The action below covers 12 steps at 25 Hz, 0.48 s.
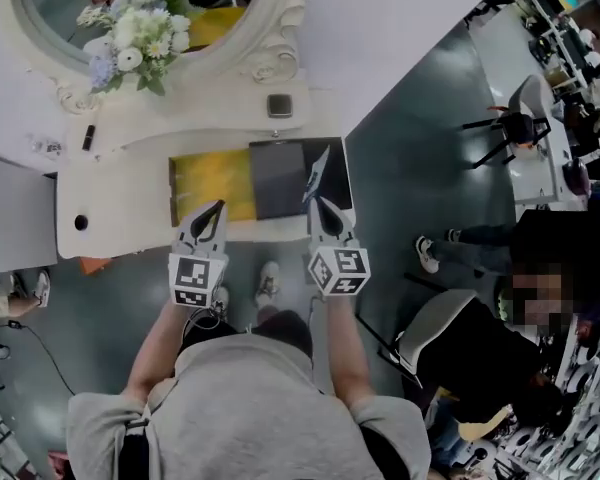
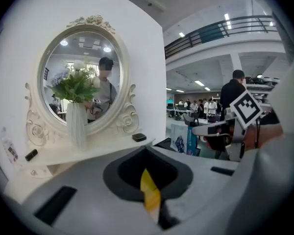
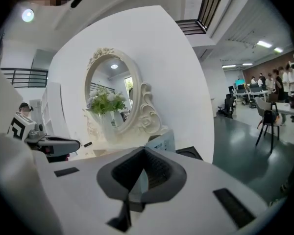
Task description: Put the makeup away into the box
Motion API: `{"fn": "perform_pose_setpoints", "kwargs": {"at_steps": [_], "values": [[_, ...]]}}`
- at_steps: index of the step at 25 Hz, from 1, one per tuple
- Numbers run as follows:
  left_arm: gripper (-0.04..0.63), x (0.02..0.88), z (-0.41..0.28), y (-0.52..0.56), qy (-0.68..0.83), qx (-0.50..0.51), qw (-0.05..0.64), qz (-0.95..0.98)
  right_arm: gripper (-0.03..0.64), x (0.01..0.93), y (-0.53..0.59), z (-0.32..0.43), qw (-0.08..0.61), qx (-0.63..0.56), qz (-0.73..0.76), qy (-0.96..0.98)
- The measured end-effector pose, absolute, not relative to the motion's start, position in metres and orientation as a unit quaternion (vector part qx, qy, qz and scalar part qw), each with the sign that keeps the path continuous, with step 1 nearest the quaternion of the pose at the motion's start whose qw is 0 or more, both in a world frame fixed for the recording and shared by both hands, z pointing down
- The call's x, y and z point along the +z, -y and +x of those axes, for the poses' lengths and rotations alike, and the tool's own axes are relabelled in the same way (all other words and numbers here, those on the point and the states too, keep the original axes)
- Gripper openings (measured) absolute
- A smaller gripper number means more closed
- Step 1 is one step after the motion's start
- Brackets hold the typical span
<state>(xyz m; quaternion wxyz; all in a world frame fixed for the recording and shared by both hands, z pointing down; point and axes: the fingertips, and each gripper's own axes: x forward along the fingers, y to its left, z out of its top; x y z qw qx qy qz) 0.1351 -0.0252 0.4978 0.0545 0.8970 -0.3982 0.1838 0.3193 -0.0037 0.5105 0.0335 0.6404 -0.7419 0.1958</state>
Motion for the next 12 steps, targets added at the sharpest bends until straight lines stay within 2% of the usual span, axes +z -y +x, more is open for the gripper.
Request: {"fn": "perform_pose_setpoints", "kwargs": {"at_steps": [12], "values": [[0.0, 0.481, 0.041, 0.025, 0.497, 0.164, 0.061, 0.85, 0.014, 0.484, 0.042, 0.223, 0.039, 0.171, 0.557, 0.812]]}}
